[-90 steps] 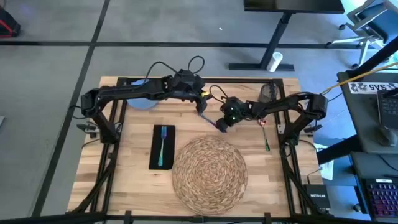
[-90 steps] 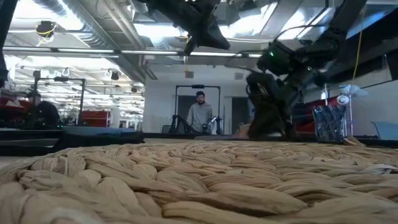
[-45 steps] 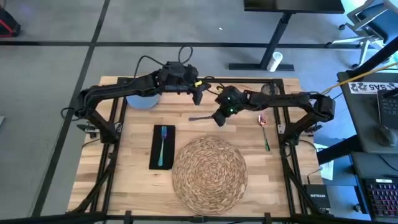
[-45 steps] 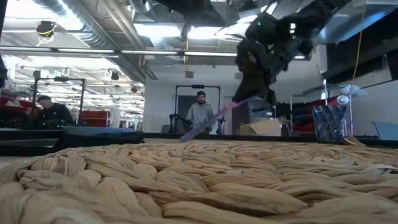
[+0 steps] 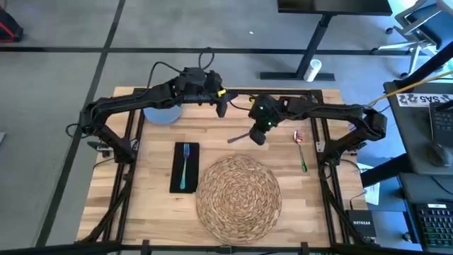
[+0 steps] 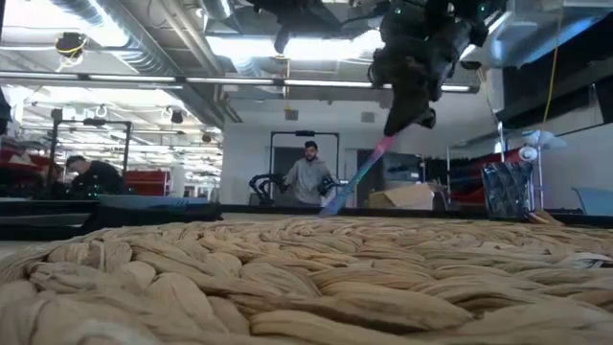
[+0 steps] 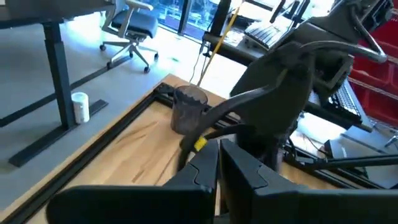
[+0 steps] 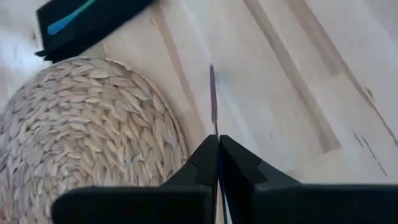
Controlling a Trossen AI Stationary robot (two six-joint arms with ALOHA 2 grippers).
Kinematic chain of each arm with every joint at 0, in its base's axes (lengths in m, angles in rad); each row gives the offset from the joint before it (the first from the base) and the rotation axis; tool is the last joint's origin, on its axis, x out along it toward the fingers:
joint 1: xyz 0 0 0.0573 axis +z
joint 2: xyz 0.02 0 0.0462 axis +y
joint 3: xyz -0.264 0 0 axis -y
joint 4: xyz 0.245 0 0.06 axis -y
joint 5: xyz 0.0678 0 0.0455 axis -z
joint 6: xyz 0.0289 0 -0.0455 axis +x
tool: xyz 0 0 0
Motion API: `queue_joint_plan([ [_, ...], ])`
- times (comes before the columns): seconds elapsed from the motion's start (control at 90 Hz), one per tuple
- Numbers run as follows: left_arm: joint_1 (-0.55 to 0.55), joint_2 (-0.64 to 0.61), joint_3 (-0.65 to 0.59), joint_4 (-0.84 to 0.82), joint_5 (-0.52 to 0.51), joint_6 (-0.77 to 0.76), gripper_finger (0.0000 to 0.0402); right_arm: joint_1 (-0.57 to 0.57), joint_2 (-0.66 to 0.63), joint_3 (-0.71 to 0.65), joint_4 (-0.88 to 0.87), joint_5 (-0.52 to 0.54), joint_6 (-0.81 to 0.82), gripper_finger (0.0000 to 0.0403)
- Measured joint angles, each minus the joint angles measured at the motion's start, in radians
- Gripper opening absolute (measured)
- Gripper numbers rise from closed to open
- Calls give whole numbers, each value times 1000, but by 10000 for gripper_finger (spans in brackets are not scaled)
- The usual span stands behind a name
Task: Set table place
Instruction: Put the blue table knife on top of the brown placemat
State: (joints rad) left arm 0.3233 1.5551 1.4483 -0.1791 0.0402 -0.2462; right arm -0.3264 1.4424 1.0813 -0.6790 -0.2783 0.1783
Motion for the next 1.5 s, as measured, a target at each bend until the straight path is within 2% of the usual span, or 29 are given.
queue_joint_plan([
  [0.322, 0, 0, 0, -15, 0, 0, 0, 0, -94, 42, -147, -33, -22, 0],
  [0.611, 0, 0, 0, -25, 0, 0, 0, 0, -118, 101, -252, -144, -28, 0],
  [0.911, 0, 0, 0, -29, 24, -8, 0, 3, -118, 117, -395, -387, -79, 0],
  [1.133, 0, 0, 0, -29, 26, -8, 0, 74, -112, 117, -406, -505, -84, 0],
  [1.333, 0, 0, 0, -30, 26, -8, 0, 178, -57, 117, -387, -565, -80, 0],
  [1.5, 0, 0, 0, -47, 26, -8, 0, 260, -2, 93, -297, -622, -56, 0],
])
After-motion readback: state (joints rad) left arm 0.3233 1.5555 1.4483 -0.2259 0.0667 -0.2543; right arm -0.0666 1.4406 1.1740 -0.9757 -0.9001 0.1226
